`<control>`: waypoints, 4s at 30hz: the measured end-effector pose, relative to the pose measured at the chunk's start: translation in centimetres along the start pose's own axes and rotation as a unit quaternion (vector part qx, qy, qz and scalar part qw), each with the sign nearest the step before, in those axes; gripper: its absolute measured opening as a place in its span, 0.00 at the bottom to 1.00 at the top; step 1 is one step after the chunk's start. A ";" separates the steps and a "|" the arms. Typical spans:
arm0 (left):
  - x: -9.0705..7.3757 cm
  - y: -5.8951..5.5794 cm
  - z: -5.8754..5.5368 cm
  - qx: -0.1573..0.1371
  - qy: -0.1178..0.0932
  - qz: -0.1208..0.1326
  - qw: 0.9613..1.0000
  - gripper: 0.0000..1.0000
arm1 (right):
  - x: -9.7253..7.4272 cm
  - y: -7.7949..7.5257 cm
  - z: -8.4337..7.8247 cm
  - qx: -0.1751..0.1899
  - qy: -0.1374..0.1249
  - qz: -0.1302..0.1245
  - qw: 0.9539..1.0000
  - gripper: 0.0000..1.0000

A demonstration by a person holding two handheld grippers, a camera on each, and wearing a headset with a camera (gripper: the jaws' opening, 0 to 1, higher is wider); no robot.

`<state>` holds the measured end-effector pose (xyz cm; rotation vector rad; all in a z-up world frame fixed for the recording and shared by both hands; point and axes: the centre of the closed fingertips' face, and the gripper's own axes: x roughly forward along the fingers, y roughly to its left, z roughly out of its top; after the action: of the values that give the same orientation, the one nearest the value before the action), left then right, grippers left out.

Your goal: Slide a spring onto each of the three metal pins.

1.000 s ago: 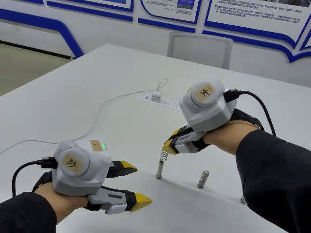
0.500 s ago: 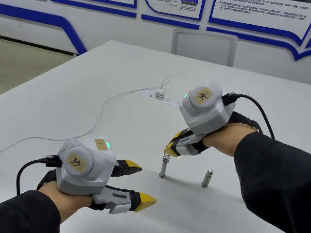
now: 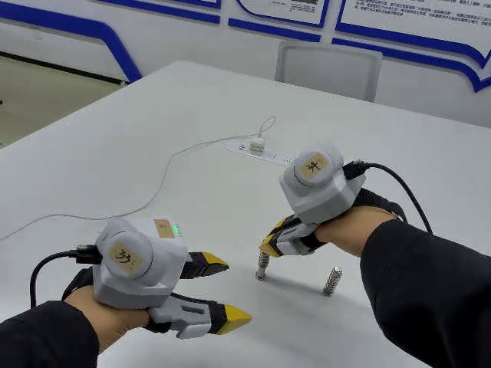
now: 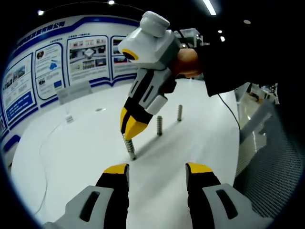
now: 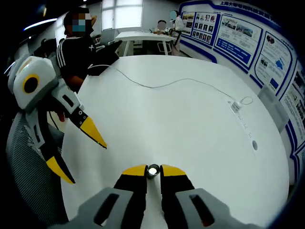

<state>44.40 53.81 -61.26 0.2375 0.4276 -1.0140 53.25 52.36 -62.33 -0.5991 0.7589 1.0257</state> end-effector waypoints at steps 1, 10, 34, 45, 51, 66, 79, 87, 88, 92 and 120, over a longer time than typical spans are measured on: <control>0.0 0.0 0.0 0.000 0.000 0.001 1.000 0.49 | 0.2 0.0 -0.1 0.002 0.001 0.000 1.000 0.12; 0.0 0.1 -0.1 -0.001 0.001 0.002 1.000 0.49 | 1.4 0.2 -1.3 0.008 0.012 0.001 1.000 0.12; 0.1 0.0 -0.2 0.007 0.009 0.001 1.000 0.51 | -1.7 0.6 -2.3 0.010 -0.016 -0.017 1.000 0.22; 0.2 -0.2 -0.3 0.008 0.012 -0.002 1.000 0.53 | -4.6 1.8 -3.5 0.031 -0.046 -0.029 0.998 0.25; 0.3 -0.4 -0.4 0.008 0.013 -0.006 1.000 0.54 | -5.9 2.3 -5.0 0.043 -0.054 -0.040 0.997 0.26; 0.4 -0.5 -0.5 0.010 0.015 -0.009 1.000 0.58 | -9.3 2.4 -9.1 0.086 -0.077 -0.071 0.991 0.29; 0.3 -0.7 -0.5 0.011 0.016 -0.011 1.000 0.61 | -13.2 1.6 -13.2 0.129 -0.099 -0.116 0.980 0.31; 0.4 -0.7 -0.6 0.009 0.017 -0.013 1.000 0.63 | -15.1 0.1 -15.6 0.157 -0.109 -0.146 0.971 0.34; 0.4 -0.7 -0.6 0.010 0.018 -0.013 1.000 0.63 | -15.3 -0.1 -16.0 0.160 -0.111 -0.149 0.969 0.35; 0.3 -0.6 -0.6 0.007 0.016 -0.012 1.000 0.64 | -15.7 -0.5 -17.2 0.161 -0.114 -0.155 0.968 0.38; 0.3 0.1 -0.7 -0.010 0.010 -0.001 1.000 0.69 | -16.6 -0.7 -19.5 0.157 -0.173 -0.156 0.960 0.62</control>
<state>44.40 53.92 -62.05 0.2286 0.4567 -1.0098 43.39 28.74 -60.94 -0.2422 0.4822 0.6743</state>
